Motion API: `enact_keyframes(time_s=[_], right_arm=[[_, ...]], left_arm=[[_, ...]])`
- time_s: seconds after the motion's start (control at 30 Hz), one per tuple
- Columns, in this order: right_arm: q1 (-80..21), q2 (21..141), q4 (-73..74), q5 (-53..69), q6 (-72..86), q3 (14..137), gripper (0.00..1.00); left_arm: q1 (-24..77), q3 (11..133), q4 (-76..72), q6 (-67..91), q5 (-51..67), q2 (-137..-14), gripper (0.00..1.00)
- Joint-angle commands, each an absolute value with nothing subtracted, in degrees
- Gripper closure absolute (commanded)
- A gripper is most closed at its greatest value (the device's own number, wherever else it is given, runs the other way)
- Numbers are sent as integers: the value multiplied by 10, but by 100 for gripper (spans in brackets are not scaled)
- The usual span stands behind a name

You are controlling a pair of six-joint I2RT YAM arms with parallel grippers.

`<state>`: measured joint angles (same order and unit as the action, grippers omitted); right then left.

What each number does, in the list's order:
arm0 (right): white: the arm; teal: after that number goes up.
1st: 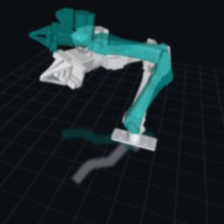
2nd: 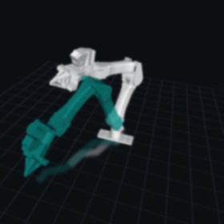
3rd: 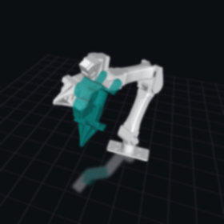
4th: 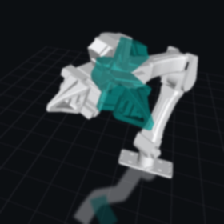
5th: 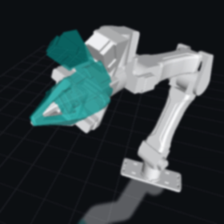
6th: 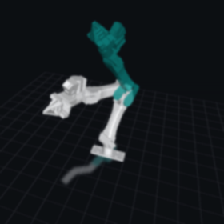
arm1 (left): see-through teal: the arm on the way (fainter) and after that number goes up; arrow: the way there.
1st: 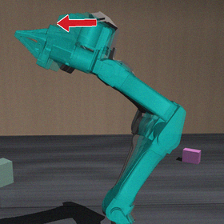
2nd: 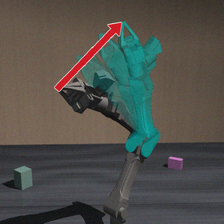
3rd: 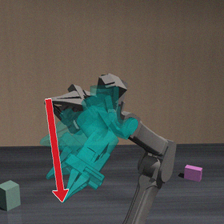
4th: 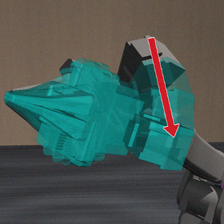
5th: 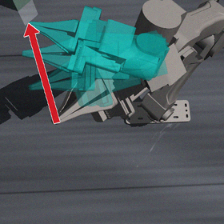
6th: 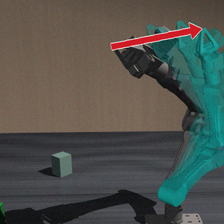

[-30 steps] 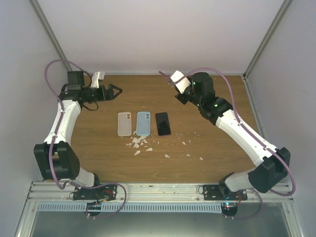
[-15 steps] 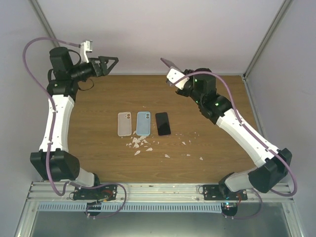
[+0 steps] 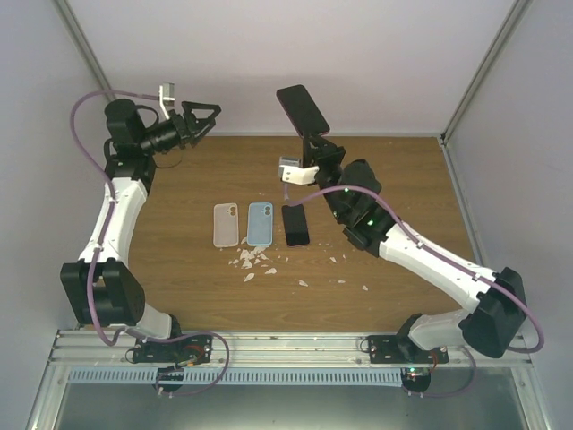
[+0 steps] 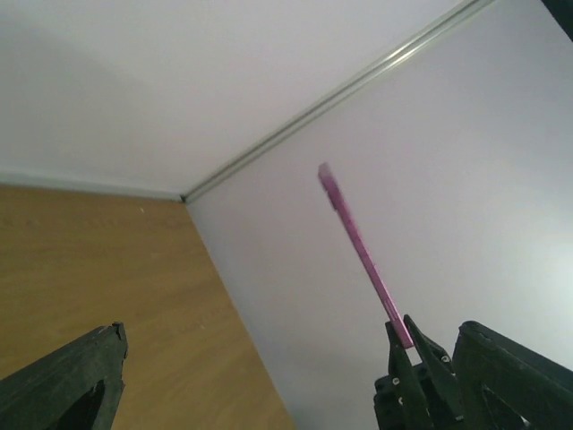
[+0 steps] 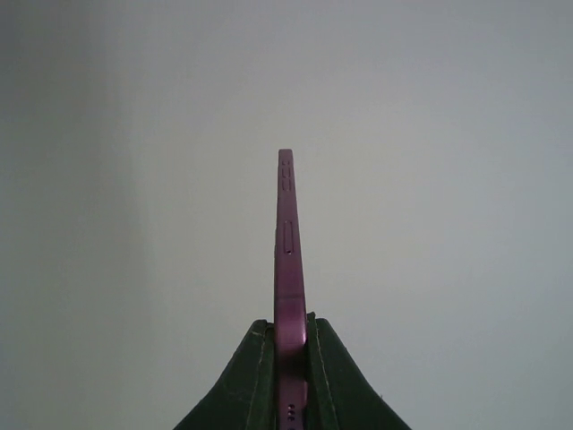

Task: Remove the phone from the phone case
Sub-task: Place the phone at the center of the board.

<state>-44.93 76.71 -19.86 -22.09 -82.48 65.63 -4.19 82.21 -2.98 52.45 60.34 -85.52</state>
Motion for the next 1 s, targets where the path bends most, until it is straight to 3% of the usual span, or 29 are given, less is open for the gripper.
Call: enact_keyframes(time_s=[0.0, 0.2, 0.53, 0.77, 0.97], right_arm=[[-473, 754, -368, -250, -946, 631, 100], [-505, 761, -444, -243, -1025, 579, 99], [-537, 765, -444, -246, -1030, 561, 100], [-551, 774, -438, -247, -1025, 562, 100], [-561, 780, -437, -247, -1020, 564, 100]], left_arm=[[-17, 791, -96, 583, 623, -817, 1], [14, 753, -107, 607, 628, -815, 1], [77, 746, -128, 622, 623, -834, 2], [96, 767, -132, 629, 618, -857, 9], [110, 769, -155, 648, 616, -870, 21]])
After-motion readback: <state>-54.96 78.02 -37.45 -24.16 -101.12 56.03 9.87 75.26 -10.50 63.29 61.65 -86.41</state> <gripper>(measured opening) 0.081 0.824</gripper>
